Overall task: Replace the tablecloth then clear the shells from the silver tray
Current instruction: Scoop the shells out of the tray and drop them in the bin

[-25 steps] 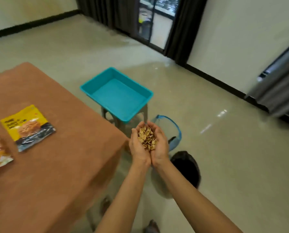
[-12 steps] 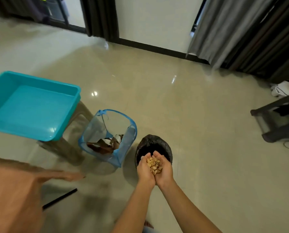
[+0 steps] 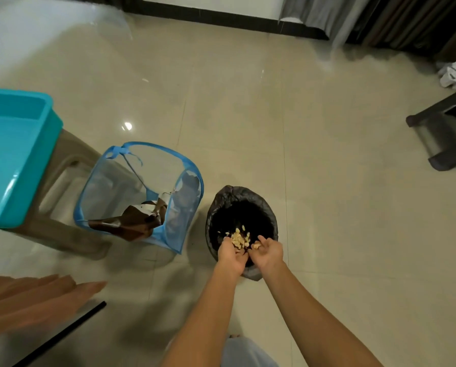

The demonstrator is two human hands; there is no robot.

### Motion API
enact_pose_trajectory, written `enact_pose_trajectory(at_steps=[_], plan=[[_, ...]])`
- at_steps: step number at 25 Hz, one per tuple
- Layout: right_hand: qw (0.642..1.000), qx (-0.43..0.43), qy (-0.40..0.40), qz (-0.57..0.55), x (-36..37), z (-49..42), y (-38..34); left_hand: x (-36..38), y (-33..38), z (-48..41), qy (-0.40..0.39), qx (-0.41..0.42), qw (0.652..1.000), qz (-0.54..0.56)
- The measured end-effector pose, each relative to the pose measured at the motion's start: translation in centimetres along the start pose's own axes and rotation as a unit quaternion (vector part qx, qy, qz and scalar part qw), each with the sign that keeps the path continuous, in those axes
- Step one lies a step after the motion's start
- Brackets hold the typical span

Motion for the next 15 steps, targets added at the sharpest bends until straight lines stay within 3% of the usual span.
enact_pose_trajectory(at_steps=[8, 15], plan=[[0.999, -0.033, -0.034, 0.017, 0.1, 1.3, -1.8, 1.0, 0.0, 1.4, -0.047, -0.025, 0.999, -0.002], [0.989, -0.057, -0.118, 0.075, 0.6, 11.4, -3.2, -0.3, 5.0, 14.0, -0.084, 0.077, 0.993, -0.041]])
Point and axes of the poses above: each hand's wrist, its own z-axis away from the middle knuckle, its own x-axis out of the palm, y = z × x, the point moved 4 cm from there along -z, towards the middle knuckle, and after that the axes turned 15 degrees about y, right-handed, at the moved point
